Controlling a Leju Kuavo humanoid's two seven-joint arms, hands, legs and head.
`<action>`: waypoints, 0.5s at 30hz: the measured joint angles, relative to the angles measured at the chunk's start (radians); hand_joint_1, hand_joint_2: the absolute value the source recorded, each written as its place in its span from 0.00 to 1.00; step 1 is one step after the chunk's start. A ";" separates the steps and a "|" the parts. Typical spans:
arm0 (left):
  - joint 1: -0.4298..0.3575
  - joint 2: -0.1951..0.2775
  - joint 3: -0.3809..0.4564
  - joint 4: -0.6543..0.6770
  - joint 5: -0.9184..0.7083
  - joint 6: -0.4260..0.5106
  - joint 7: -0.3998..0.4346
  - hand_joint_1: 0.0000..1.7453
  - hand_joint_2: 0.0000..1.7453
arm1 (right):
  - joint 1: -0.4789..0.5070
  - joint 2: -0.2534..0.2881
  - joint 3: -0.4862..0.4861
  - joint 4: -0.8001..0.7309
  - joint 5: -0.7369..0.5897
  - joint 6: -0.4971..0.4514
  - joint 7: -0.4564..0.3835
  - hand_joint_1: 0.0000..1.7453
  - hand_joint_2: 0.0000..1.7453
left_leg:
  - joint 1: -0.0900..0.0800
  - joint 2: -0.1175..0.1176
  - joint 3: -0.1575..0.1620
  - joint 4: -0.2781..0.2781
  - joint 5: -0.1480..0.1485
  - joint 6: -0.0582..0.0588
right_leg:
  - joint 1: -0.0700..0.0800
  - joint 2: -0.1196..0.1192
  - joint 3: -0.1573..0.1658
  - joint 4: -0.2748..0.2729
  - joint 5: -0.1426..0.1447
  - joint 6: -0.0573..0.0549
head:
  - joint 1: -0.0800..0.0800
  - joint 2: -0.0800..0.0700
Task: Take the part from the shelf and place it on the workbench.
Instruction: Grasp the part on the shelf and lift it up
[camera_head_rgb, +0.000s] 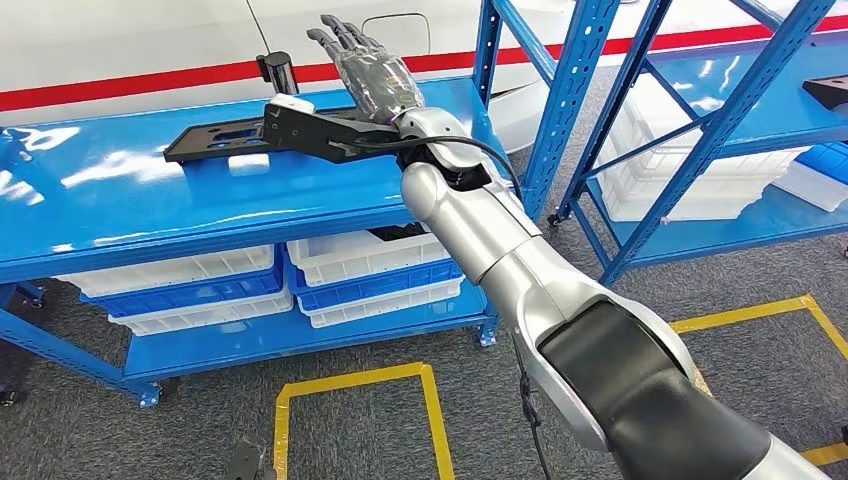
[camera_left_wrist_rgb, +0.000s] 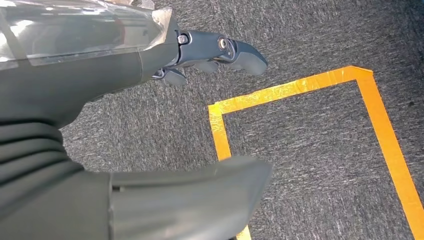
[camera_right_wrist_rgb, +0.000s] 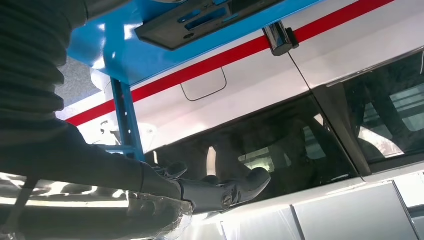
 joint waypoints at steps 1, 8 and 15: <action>0.000 0.000 0.000 0.000 0.000 0.000 0.001 0.00 0.00 | 0.000 -0.003 -0.004 -0.005 0.001 0.002 0.000 0.00 1.00 | 0.000 0.000 0.000 0.000 0.000 0.000 | 0.000 0.000 0.000 0.000 0.000 0.000 | 0.000 0.000; 0.002 0.002 0.002 0.001 -0.001 -0.002 0.003 0.00 0.00 | 0.000 -0.016 -0.020 -0.023 0.006 0.007 -0.001 0.00 1.00 | 0.000 0.000 0.000 0.000 0.000 0.000 | 0.000 0.000 0.000 0.000 0.000 0.000 | 0.000 0.000; 0.011 0.009 0.006 0.001 0.003 0.001 0.011 0.00 0.00 | 0.001 -0.045 -0.042 -0.057 -0.040 0.045 -0.044 0.00 1.00 | -0.001 0.000 -0.001 0.001 0.000 0.000 | -0.003 0.000 0.000 0.000 0.001 0.002 | 0.000 0.000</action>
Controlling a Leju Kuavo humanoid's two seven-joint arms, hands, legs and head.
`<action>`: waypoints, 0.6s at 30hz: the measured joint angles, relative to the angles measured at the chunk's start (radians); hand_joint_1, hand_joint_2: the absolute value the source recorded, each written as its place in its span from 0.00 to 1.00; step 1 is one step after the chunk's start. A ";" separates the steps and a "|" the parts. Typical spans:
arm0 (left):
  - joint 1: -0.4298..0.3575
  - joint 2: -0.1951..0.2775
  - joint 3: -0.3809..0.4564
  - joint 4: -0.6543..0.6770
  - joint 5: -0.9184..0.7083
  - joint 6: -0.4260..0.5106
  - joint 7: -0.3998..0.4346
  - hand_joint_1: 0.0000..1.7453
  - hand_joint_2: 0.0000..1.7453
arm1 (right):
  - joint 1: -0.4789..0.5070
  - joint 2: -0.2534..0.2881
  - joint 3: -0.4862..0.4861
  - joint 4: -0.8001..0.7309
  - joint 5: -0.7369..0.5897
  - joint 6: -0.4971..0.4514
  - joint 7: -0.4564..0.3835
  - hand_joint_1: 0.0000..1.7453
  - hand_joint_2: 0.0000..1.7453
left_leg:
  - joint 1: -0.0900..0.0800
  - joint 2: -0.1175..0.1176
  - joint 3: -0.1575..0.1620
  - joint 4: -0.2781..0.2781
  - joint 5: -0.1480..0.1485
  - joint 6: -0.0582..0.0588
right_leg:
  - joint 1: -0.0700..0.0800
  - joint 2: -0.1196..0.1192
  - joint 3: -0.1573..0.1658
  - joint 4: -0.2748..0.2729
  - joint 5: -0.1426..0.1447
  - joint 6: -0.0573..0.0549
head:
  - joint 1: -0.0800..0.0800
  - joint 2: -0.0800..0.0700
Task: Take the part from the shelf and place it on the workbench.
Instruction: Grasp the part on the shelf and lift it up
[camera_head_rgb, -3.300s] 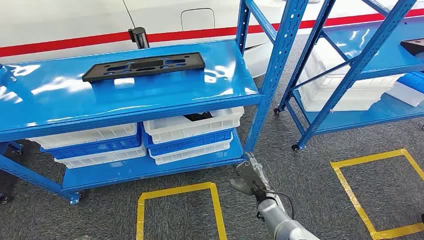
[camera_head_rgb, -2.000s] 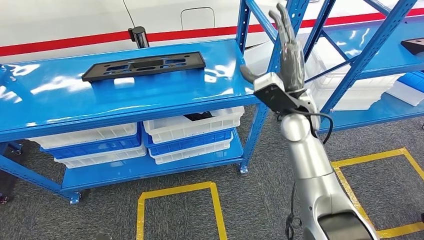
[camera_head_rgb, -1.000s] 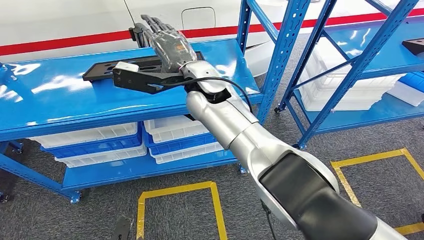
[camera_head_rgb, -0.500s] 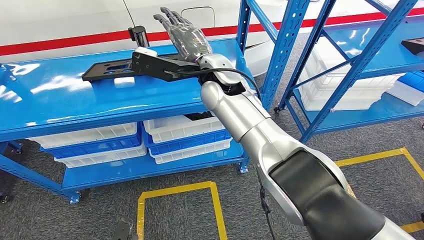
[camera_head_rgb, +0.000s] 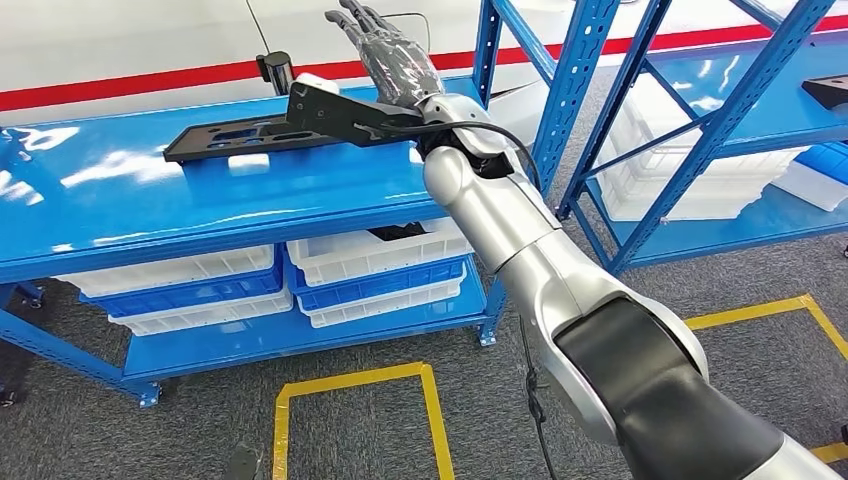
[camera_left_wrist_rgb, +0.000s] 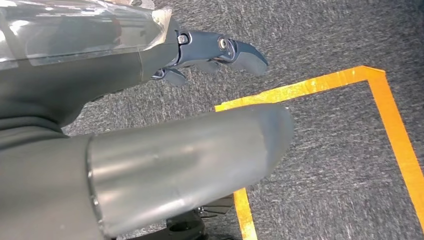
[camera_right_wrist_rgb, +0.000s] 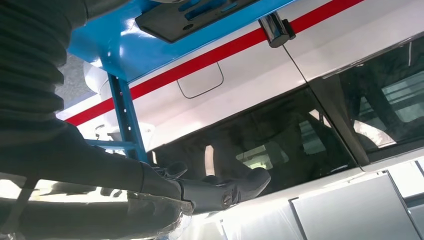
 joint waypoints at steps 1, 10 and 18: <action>0.001 0.002 0.001 0.000 0.004 0.003 0.000 0.00 0.00 | 0.000 -0.001 0.000 -0.005 -0.002 0.005 -0.003 0.00 1.00 | 0.000 0.000 0.000 0.000 0.000 0.000 | -0.001 0.000 0.000 0.000 0.000 0.000 | 0.000 0.000; 0.022 0.020 0.036 0.000 0.039 0.027 -0.018 0.00 0.00 | -0.018 0.028 0.006 -0.017 -0.036 0.023 -0.031 0.00 1.00 | -0.001 -0.001 -0.009 0.009 -0.001 0.002 | -0.008 0.000 -0.003 -0.002 0.004 0.007 | 0.000 0.000; 0.031 0.028 0.062 0.000 0.051 0.035 -0.021 0.00 0.00 | -0.038 0.050 0.009 0.008 -0.049 0.005 -0.063 0.00 1.00 | 0.013 0.007 -0.004 -0.010 0.012 0.022 | -0.001 -0.004 -0.168 0.299 -0.099 -0.005 | 0.002 0.000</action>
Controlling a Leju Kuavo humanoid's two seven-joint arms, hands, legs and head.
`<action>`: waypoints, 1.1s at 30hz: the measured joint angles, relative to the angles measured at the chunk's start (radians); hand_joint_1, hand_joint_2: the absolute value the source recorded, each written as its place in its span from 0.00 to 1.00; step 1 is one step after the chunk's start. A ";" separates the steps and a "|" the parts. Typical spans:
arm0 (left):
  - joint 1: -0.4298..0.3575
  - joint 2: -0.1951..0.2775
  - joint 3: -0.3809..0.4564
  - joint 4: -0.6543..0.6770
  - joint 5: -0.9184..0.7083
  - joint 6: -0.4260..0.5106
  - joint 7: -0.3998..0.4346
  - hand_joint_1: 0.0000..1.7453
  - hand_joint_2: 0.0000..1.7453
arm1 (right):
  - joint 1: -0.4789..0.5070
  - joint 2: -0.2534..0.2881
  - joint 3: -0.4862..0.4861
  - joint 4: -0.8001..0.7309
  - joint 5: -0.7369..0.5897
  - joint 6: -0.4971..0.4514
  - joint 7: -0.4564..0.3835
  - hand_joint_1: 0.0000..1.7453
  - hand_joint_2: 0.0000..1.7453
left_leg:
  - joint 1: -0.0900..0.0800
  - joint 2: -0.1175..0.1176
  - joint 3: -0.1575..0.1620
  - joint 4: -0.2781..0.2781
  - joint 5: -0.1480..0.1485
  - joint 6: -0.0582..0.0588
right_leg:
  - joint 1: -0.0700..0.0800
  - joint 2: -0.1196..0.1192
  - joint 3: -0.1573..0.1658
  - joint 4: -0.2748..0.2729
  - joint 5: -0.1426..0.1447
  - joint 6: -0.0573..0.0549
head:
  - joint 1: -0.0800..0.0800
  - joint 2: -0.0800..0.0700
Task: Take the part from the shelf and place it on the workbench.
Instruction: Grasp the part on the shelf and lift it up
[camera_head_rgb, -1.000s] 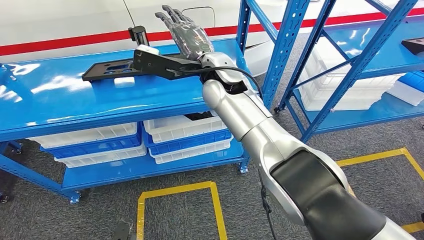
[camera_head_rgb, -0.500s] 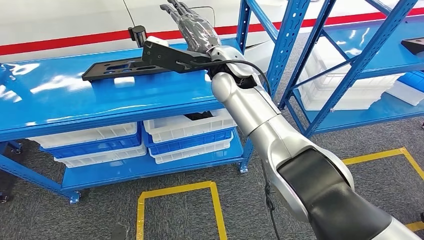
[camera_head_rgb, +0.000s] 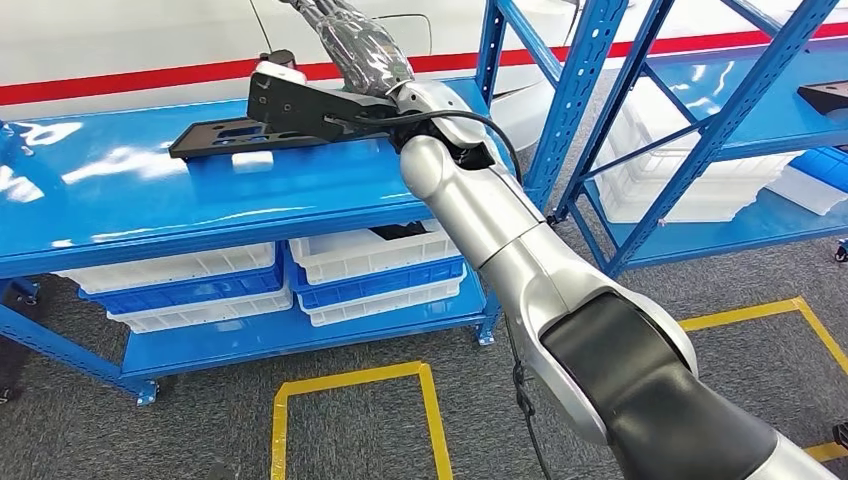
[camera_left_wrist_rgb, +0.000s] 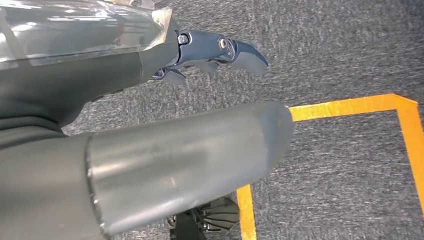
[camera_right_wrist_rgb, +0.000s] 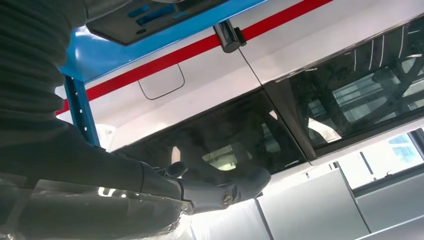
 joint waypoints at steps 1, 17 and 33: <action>0.001 0.000 0.004 0.000 0.002 0.001 0.000 0.00 0.00 | 0.001 0.001 0.001 0.005 -0.002 0.000 -0.003 0.00 1.00 | 0.000 0.000 0.001 0.000 -0.001 -0.001 | 0.000 0.000 -0.010 0.008 0.007 0.004 | 0.000 0.000; 0.011 0.009 0.034 0.000 0.020 0.013 -0.009 0.00 0.00 | -0.019 0.055 0.010 0.067 -0.009 -0.013 -0.030 0.00 1.00 | 0.018 -0.002 -0.178 0.279 -0.083 -0.077 | 0.002 0.008 0.156 -0.299 0.106 -0.049 | -0.005 0.000; 0.016 0.014 0.040 0.001 0.021 0.013 -0.010 0.00 0.00 | -0.021 0.058 0.012 0.089 -0.009 -0.018 -0.032 0.00 1.00 | 0.014 -0.008 -0.009 -0.006 0.012 -0.021 | 0.013 0.006 0.006 -0.081 0.053 0.012 | -0.004 0.000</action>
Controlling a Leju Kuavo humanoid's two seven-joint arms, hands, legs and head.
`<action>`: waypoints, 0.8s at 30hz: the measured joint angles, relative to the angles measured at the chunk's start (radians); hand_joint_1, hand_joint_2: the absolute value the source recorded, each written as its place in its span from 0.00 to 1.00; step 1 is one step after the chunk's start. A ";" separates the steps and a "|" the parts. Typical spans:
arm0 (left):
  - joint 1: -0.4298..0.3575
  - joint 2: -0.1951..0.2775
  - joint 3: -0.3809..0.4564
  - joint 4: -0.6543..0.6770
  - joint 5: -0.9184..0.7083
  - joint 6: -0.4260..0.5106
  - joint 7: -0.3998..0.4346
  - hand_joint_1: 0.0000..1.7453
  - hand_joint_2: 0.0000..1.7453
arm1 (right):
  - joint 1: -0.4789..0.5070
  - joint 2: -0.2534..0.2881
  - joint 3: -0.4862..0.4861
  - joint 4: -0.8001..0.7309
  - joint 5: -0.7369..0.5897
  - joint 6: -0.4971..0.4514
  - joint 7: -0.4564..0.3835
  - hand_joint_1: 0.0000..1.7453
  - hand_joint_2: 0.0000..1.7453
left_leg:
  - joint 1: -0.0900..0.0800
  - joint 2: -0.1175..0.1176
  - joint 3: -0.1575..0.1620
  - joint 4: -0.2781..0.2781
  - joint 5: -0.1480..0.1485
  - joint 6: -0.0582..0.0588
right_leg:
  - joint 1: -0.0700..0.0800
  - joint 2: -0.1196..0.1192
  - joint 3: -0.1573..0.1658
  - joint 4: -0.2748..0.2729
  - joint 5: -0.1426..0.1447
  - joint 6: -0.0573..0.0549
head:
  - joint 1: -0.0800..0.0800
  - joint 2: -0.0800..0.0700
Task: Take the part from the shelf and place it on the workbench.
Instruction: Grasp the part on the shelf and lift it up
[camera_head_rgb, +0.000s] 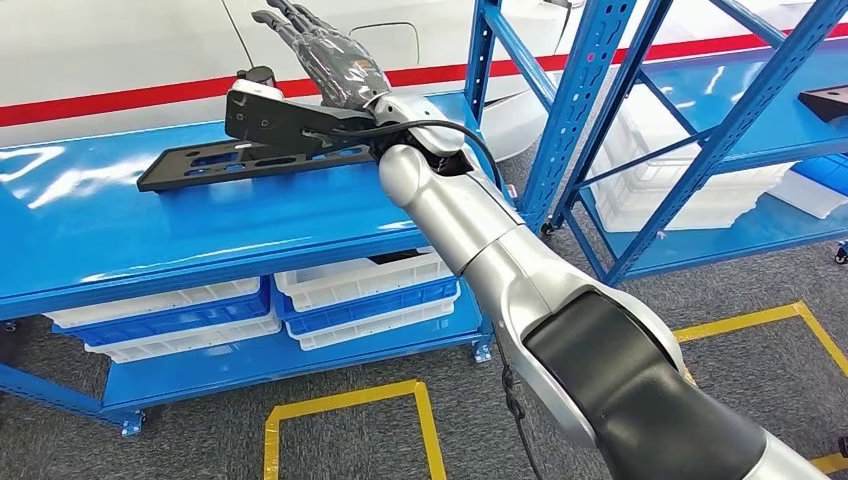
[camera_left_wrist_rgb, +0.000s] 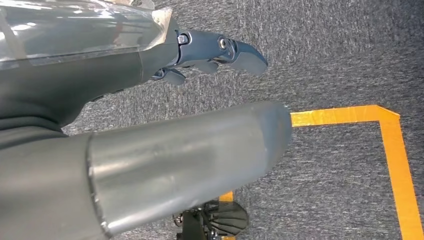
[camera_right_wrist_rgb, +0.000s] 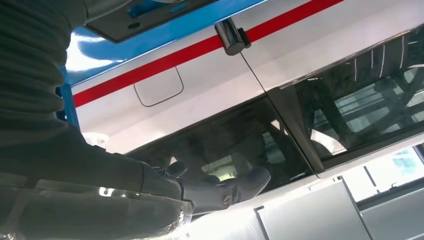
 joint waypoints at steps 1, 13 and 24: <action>0.001 -0.001 0.000 0.000 0.000 0.000 0.000 0.00 0.00 | 0.000 0.000 0.000 0.001 0.000 0.000 0.000 0.00 1.00 | 0.000 -0.001 0.010 0.000 -0.008 -0.003 | -0.002 -0.003 0.027 -0.080 0.046 0.011 | 0.000 0.000; -0.004 -0.004 0.000 0.000 -0.009 -0.001 0.004 0.00 0.00 | -0.003 -0.002 0.000 0.012 -0.001 -0.017 -0.010 0.00 1.00 | 0.010 0.001 -0.160 0.296 -0.116 -0.061 | -0.007 -0.002 0.144 -0.235 0.078 -0.069 | -0.004 0.000; -0.009 -0.004 0.000 0.001 -0.011 -0.001 0.013 0.00 0.00 | -0.003 -0.005 0.000 0.021 0.000 -0.029 -0.016 0.00 1.00 | -0.001 0.001 -0.038 -0.015 0.053 -0.003 | 0.008 0.005 0.180 -0.181 0.014 -0.023 | -0.003 0.000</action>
